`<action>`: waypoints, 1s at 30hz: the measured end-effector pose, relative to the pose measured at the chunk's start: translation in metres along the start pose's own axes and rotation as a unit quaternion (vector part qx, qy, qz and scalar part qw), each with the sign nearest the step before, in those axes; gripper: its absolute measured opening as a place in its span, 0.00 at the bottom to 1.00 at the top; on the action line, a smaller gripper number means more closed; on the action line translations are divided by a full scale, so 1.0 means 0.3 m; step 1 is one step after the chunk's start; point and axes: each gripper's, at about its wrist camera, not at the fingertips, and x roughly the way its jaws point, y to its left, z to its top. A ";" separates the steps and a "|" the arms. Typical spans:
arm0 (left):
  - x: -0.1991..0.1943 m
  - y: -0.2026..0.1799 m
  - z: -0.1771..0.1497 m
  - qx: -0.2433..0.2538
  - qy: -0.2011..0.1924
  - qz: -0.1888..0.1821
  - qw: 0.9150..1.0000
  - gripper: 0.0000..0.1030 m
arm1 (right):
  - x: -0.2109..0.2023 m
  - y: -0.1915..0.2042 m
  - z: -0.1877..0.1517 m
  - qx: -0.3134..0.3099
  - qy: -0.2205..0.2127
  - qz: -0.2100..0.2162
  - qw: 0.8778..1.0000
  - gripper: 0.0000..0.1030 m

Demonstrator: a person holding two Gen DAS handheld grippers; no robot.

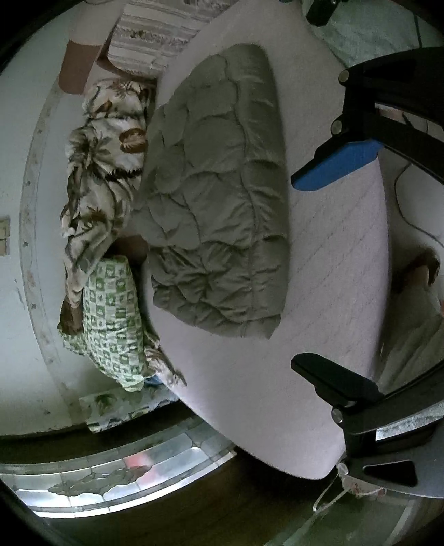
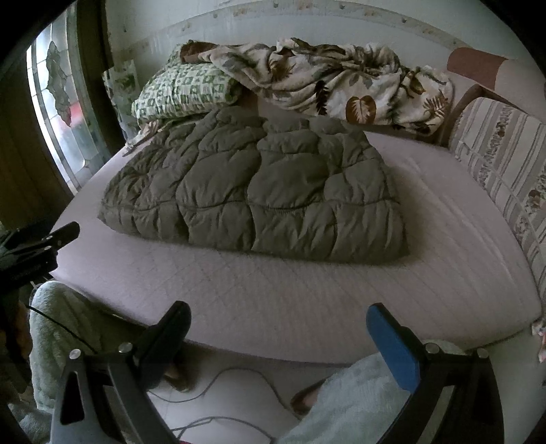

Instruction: Fold large clothes

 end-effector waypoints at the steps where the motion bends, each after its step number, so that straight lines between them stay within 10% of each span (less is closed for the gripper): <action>1: -0.001 0.000 -0.002 -0.002 0.004 -0.006 1.000 0.93 | -0.006 -0.002 -0.002 0.000 -0.001 0.001 1.000 1.00; 30: -0.128 -0.039 -0.030 -0.005 -0.012 -0.067 0.998 0.93 | -0.130 -0.060 -0.038 0.023 -0.032 -0.001 0.999 1.00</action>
